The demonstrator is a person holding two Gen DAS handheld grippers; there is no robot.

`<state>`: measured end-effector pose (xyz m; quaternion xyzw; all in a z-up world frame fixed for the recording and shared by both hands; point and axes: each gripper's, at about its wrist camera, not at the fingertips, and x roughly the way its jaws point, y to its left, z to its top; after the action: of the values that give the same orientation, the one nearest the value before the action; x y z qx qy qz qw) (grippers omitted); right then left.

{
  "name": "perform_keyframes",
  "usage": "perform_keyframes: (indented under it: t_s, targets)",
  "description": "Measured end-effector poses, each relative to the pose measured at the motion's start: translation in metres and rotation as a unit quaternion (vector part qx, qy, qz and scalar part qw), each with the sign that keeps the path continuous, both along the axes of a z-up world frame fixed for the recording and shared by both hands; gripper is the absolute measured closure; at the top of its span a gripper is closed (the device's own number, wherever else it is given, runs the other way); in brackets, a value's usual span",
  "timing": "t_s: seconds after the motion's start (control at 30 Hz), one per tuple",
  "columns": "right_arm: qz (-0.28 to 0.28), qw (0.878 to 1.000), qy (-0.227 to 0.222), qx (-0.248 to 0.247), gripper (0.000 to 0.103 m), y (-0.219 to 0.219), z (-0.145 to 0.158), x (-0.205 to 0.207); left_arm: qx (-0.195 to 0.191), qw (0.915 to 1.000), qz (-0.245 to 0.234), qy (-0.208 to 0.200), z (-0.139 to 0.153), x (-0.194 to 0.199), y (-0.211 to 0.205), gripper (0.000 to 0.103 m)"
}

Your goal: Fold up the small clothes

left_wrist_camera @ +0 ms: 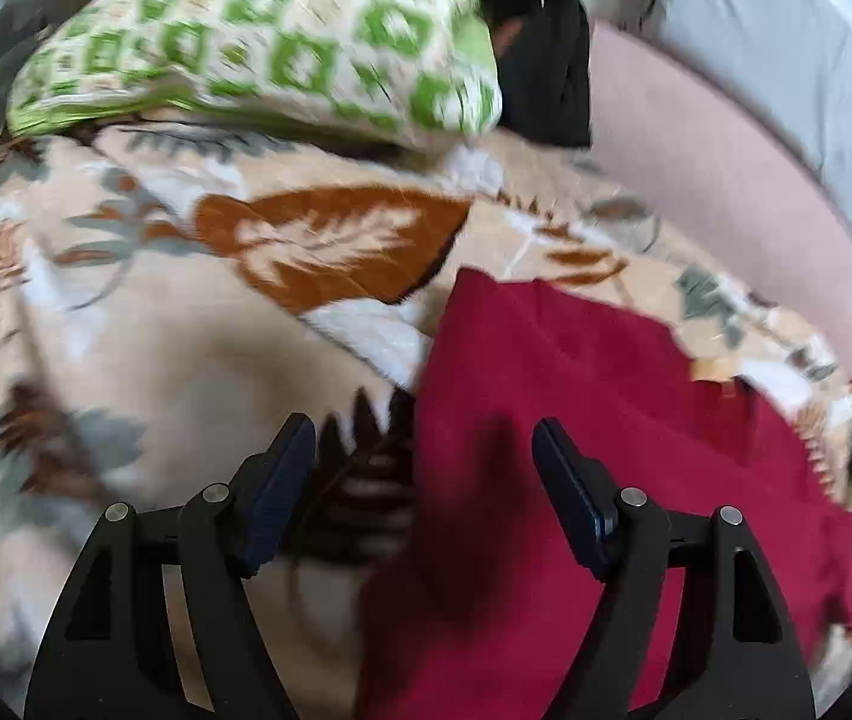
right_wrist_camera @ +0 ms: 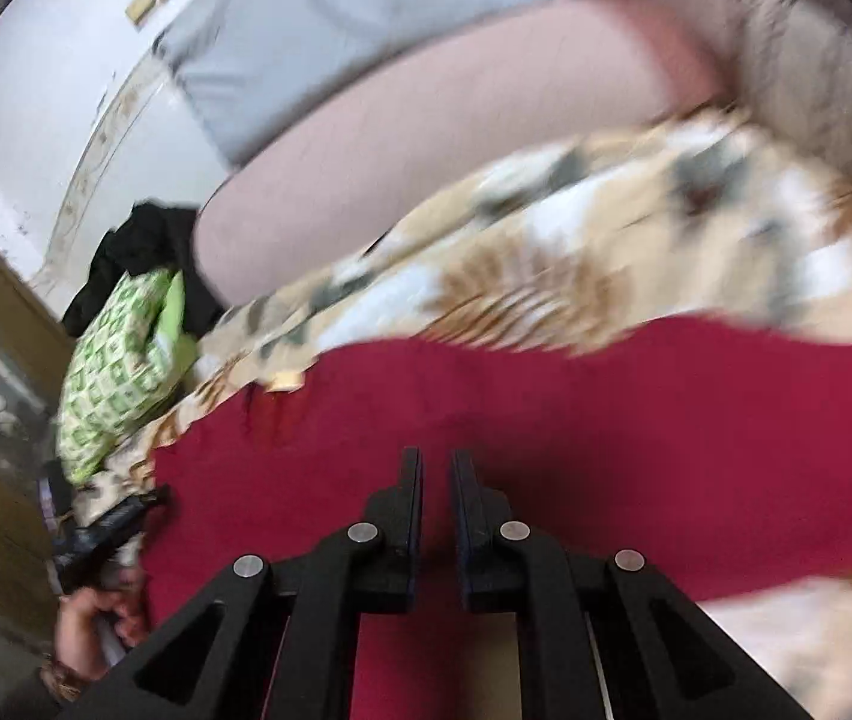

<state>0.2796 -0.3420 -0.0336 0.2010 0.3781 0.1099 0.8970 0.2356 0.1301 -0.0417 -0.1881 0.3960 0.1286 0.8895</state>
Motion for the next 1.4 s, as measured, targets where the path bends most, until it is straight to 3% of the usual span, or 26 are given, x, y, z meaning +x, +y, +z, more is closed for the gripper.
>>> perform_keyframes:
  t_s: [0.03, 0.07, 0.13, 0.17, 0.27, 0.33, 0.4, 0.43, 0.47, 0.53, 0.63, 0.73, 0.8, 0.87, 1.0, 1.2, 1.3, 1.4]
  targets:
    - [-0.024, 1.000, -0.004, -0.012, 0.083, -0.022, 0.006, -0.016, -0.011, 0.9999, 0.003, -0.012, 0.012, -0.016, -0.001, 0.027]
    - [-0.038, 0.999, -0.004, -0.015, 0.064, -0.036, 0.008, -0.028, -0.020, 0.9996, 0.002, -0.019, 0.022, -0.028, -0.004, 0.027]
    - [-0.095, 0.995, -0.012, -0.023, 0.040, -0.080, 0.013, -0.060, -0.049, 0.9981, -0.014, -0.035, 0.042, -0.058, -0.018, 0.027]
    - [-0.130, 0.991, -0.017, -0.024, 0.037, -0.102, 0.013, -0.077, -0.064, 0.9968, -0.028, -0.041, 0.049, -0.075, -0.029, 0.027]
    - [-0.211, 0.977, 0.002, 0.034, 0.037, -0.168, -0.003, -0.121, -0.103, 0.9912, -0.067, -0.048, 0.051, -0.108, -0.066, 0.027]
    - [-0.254, 0.964, 0.023, 0.077, 0.037, -0.196, -0.021, -0.137, -0.106, 0.9890, -0.093, -0.045, 0.042, -0.119, -0.088, 0.027]
    - [-0.283, 0.954, 0.034, 0.094, 0.037, -0.213, -0.034, -0.142, -0.053, 0.9898, -0.121, -0.051, 0.026, -0.129, -0.115, 0.027]
    - [-0.286, 0.953, 0.035, 0.097, 0.037, -0.222, -0.037, -0.141, -0.025, 0.9906, -0.130, -0.034, 0.019, -0.126, -0.125, 0.027]
    - [-0.280, 0.954, 0.032, 0.101, 0.037, -0.227, -0.040, -0.138, -0.020, 0.9886, -0.148, -0.017, 0.014, -0.119, -0.137, 0.027]
    - [-0.265, 0.958, 0.044, 0.106, 0.040, -0.234, -0.050, -0.123, -0.023, 0.9842, -0.171, -0.039, 0.018, -0.114, -0.146, 0.027]
    - [-0.309, 0.942, 0.033, 0.128, 0.044, -0.255, -0.063, -0.118, 0.014, 0.9796, -0.188, -0.071, 0.028, -0.113, -0.159, 0.027]
    - [-0.338, 0.931, 0.021, 0.138, 0.048, -0.267, -0.065, -0.113, 0.009, 0.9781, -0.197, -0.067, 0.024, -0.105, -0.160, 0.027]
    - [-0.356, 0.922, 0.016, 0.149, 0.052, -0.273, -0.065, -0.111, -0.008, 0.9801, -0.191, -0.053, 0.017, -0.099, -0.155, 0.027]
    - [-0.365, 0.918, 0.018, 0.152, 0.069, -0.275, -0.066, -0.110, -0.029, 0.9830, -0.177, -0.041, 0.012, -0.098, -0.147, 0.027]
    - [-0.364, 0.923, 0.023, 0.126, 0.089, -0.271, -0.063, -0.108, -0.070, 0.9891, -0.128, -0.019, 0.003, -0.097, -0.123, 0.027]
    - [-0.328, 0.944, 0.014, 0.036, 0.094, -0.246, -0.033, -0.102, -0.089, 0.9925, -0.084, -0.005, -0.004, -0.099, -0.105, 0.027]
    - [-0.265, 0.964, -0.001, -0.017, 0.096, -0.207, -0.009, -0.085, -0.088, 0.9926, -0.084, -0.003, -0.005, -0.098, -0.105, 0.027]
    - [-0.183, 0.982, -0.028, -0.029, 0.096, -0.146, 0.014, -0.062, -0.089, 0.9927, -0.082, -0.003, -0.004, -0.097, -0.104, 0.027]
